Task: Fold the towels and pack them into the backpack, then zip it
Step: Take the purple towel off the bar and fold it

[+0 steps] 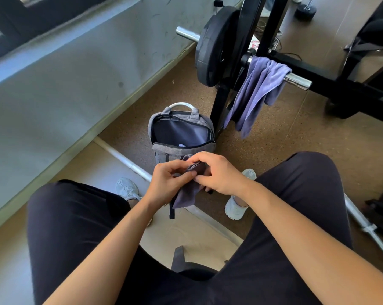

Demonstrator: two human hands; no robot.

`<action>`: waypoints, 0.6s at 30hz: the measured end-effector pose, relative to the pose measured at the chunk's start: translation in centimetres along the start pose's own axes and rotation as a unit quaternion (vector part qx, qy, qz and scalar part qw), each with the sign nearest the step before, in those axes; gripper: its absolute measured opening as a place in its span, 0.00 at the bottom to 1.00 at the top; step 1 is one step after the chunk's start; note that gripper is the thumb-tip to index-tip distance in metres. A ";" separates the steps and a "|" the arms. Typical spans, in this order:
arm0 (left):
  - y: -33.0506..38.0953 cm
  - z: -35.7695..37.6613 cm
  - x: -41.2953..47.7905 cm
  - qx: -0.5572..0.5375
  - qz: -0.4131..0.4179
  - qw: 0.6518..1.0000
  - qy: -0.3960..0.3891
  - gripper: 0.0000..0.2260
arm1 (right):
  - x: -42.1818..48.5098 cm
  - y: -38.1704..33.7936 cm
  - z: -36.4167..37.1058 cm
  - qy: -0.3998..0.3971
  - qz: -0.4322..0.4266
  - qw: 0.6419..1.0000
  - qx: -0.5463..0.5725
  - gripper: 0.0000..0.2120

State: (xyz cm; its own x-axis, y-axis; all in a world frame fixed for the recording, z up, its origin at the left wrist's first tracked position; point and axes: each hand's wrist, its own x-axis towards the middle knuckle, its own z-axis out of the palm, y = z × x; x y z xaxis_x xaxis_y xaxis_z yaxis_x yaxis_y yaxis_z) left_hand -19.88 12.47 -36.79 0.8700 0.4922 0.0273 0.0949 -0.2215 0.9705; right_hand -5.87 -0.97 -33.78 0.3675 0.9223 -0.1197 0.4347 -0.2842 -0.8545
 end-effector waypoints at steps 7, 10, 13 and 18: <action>0.6 0.0 0.0 -0.158 -0.112 0.980 -0.054 0.07 | -0.3 0.4 -0.4 0.038 0.011 0.999 0.037 0.06; 0.4 -0.6 0.2 -0.178 -0.129 0.973 -0.069 0.12 | -0.5 0.4 -0.9 0.066 0.009 0.997 0.043 0.04; -0.8 -0.7 0.1 -0.127 -0.117 0.977 -0.124 0.14 | -0.8 0.3 -1.9 0.077 0.013 0.994 0.080 0.07; -2.5 0.2 0.3 -0.016 -0.090 0.987 -0.132 0.07 | -1.5 0.2 -3.6 0.084 -0.007 0.990 0.114 0.07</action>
State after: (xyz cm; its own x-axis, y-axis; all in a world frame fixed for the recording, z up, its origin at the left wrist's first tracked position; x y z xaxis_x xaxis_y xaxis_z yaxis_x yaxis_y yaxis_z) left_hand -19.76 13.01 -39.25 0.9366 0.2833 -0.2060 0.2482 -0.1218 0.9610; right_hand -3.38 -3.37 -31.93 0.5031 0.8634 -0.0378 0.2514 -0.1881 -0.9494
